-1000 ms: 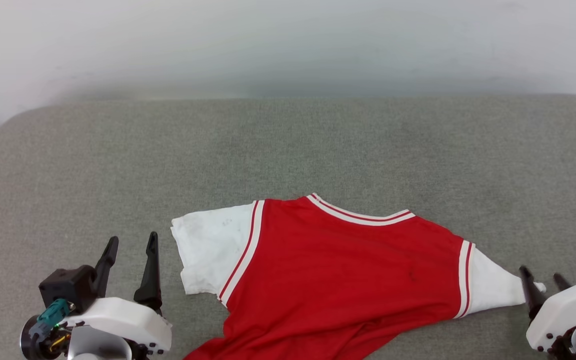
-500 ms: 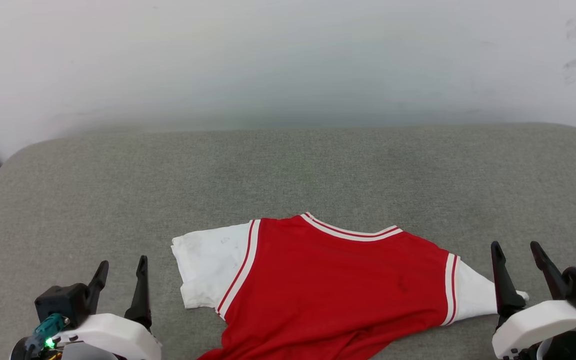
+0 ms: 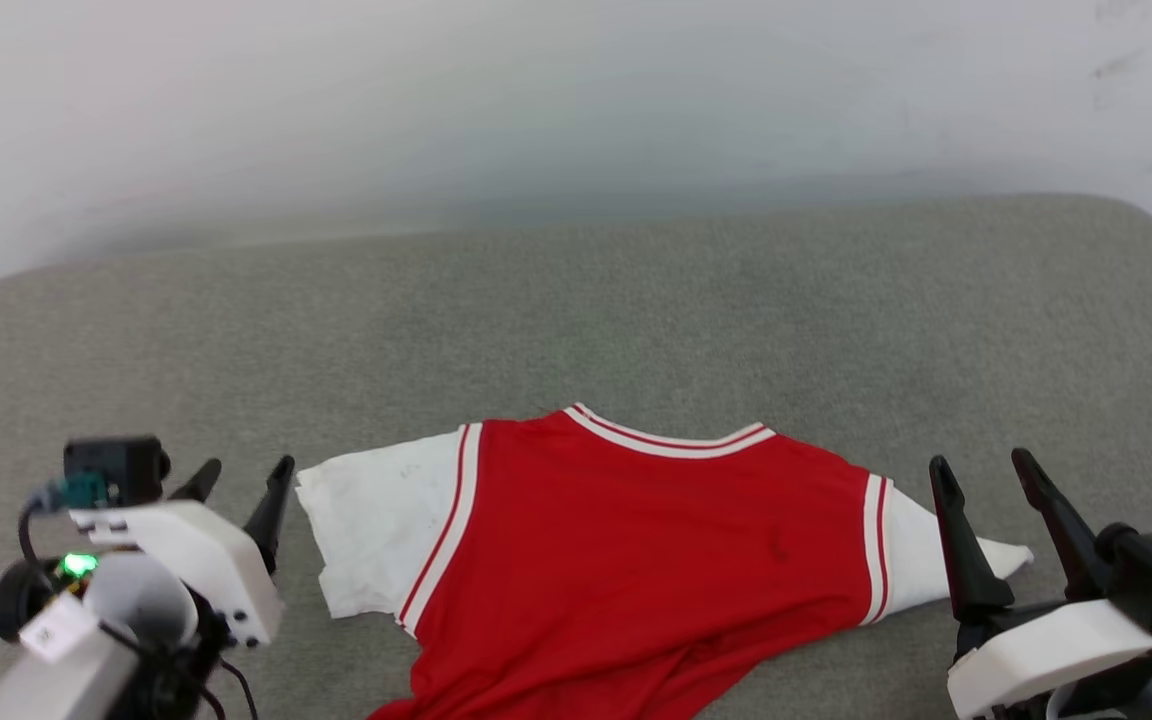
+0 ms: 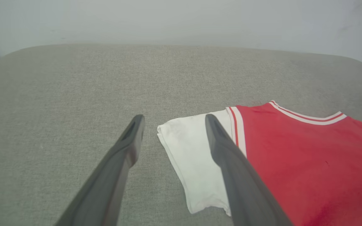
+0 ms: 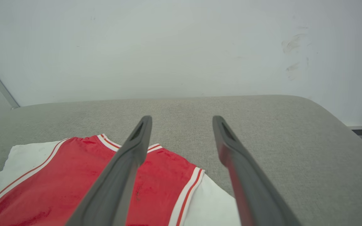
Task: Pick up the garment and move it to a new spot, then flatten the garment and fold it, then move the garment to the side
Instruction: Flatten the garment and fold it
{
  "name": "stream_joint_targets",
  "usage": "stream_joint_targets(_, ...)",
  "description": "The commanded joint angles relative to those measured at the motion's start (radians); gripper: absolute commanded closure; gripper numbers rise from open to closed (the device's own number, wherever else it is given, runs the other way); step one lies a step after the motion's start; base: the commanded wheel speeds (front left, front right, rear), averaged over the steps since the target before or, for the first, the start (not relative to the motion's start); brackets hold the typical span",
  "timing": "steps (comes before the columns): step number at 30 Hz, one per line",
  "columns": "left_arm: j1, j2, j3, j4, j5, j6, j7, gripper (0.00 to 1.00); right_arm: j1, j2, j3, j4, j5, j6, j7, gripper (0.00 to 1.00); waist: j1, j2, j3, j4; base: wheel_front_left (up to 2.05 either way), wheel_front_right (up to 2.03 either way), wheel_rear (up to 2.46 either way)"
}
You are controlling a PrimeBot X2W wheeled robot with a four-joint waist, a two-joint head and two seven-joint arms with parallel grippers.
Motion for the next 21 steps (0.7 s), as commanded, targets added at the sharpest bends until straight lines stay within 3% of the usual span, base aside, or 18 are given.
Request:
stream_joint_targets(1, -0.036, 0.011, -0.006, 0.017, -0.015, -0.018, 0.037, 0.0, -0.021, 0.002, 0.002, -0.007, 0.011, -0.001, -0.003, 0.0, 0.0, -0.0001, 0.037, -0.025, 0.0, 0.0, 0.0)
stream_joint_targets(11, -0.252, 0.088, -0.044, 0.189, -0.148, -0.154, 0.427, 0.0, -0.087, 0.002, 0.028, 0.023, 0.04, -0.001, -0.033, 0.0, 0.0, -0.0001, 0.156, -0.11, 0.0, 0.0, 0.0)
stream_joint_targets(21, -0.34, 0.092, -0.128, 0.35, -0.173, -0.192, 0.679, 0.0, -0.123, 0.002, 0.034, 0.064, 0.068, -0.001, -0.066, 0.0, 0.0, -0.0001, 0.22, -0.146, 0.0, 0.0, 0.0)
